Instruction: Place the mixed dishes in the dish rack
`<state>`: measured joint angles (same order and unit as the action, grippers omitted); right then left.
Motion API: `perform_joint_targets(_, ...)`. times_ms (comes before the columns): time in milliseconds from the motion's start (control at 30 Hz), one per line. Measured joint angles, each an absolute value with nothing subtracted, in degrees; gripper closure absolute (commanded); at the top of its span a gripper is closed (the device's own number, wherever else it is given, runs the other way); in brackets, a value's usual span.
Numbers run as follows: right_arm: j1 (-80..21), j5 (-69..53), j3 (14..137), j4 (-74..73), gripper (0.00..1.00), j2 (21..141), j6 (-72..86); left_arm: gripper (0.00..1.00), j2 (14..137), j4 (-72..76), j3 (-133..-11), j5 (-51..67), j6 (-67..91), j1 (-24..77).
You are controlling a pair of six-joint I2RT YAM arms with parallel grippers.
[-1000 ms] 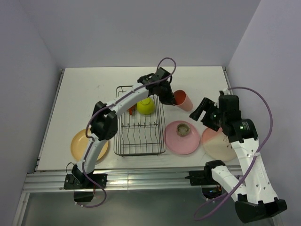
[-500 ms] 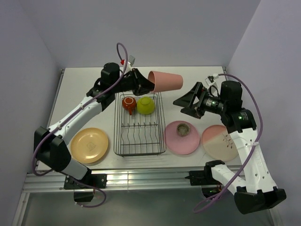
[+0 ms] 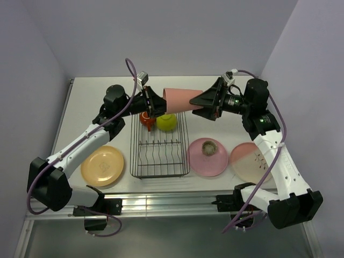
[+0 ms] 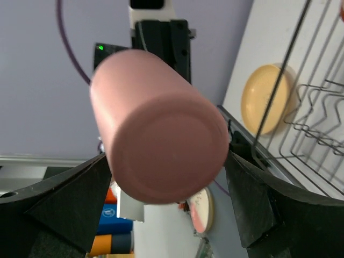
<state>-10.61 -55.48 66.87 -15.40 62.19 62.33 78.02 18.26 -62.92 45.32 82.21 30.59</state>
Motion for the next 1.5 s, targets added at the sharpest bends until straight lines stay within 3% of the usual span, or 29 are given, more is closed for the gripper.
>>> perform_joint_targets(167,-11.40,-56.60,66.87,-5.61,0.16,64.79,69.21,1.00,76.51,21.28,-60.25,46.61,84.14,30.48)
perform_joint_targets(233,-11.64,-56.73,66.87,-1.98,0.23,65.87,71.90,1.00,76.18,22.59,-59.66,47.40,84.99,30.52)
perform_joint_targets(367,-12.38,-57.65,67.05,2.96,0.59,67.64,75.90,1.00,75.68,25.08,-59.05,47.79,86.54,29.91)
perform_joint_targets(400,-12.64,-57.74,67.44,3.60,0.60,68.07,76.53,1.00,75.59,25.56,-58.92,47.86,86.87,29.69)
perform_joint_targets(467,-13.10,-57.71,67.61,5.02,0.53,68.53,77.49,1.00,75.46,26.30,-58.87,48.21,87.33,29.21)
perform_joint_targets(500,-13.37,-57.67,67.61,5.74,0.34,68.71,77.91,1.00,75.40,26.52,-58.87,48.42,87.46,28.97)
perform_joint_targets(567,-13.98,-57.52,67.72,6.46,0.11,68.79,78.37,1.00,75.05,26.79,-58.81,49.08,87.77,28.47)
perform_joint_targets(600,-14.31,-57.49,67.96,6.52,0.07,68.82,78.56,1.00,74.89,27.00,-58.70,49.34,87.96,28.25)
perform_joint_targets(733,-16.12,-58.17,68.14,9.23,0.08,68.79,79.66,1.00,74.72,30.63,-57.14,50.59,90.32,27.62)
perform_joint_targets(1033,-17.50,-58.15,68.10,12.45,0.25,68.82,82.19,1.00,74.37,37.74,-55.75,53.28,95.37,24.67)
perform_joint_targets(1167,-18.65,-57.80,68.07,13.17,0.27,68.84,82.43,1.00,73.73,38.96,-55.48,54.74,96.33,23.62)
perform_joint_targets(1233,-19.29,-57.47,68.10,13.37,0.33,69.12,82.41,1.00,73.56,39.55,-55.16,55.40,96.75,23.16)
perform_joint_targets(1300,-19.86,-57.36,68.18,13.32,0.66,69.67,82.15,1.00,73.32,39.77,-54.50,55.81,96.95,22.65)
perform_joint_targets(1333,-20.14,-57.21,68.29,13.26,1.00,70.15,82.00,1.00,73.30,39.75,-54.28,55.99,96.97,22.46)
perform_joint_targets(1367,-20.36,-57.08,68.55,13.17,1.00,70.61,81.87,0.98,73.30,39.64,-54.11,56.16,96.99,22.15)
perform_joint_targets(1400,-20.53,-56.95,68.82,13.06,1.00,70.98,81.67,0.85,73.28,39.62,-54.00,56.21,96.97,21.91)
perform_joint_targets(1433,-20.73,-56.80,69.25,12.75,1.00,71.48,81.47,0.47,73.28,39.33,-53.95,56.31,96.71,21.61)
perform_joint_targets(1467,-20.93,-56.64,69.89,11.99,1.00,71.96,80.82,0.30,73.19,38.54,-53.95,56.23,95.85,21.28)
perform_joint_targets(1500,-21.37,-56.62,70.59,10.87,1.00,72.36,80.23,0.18,73.01,37.36,-54.04,55.94,95.07,21.12)
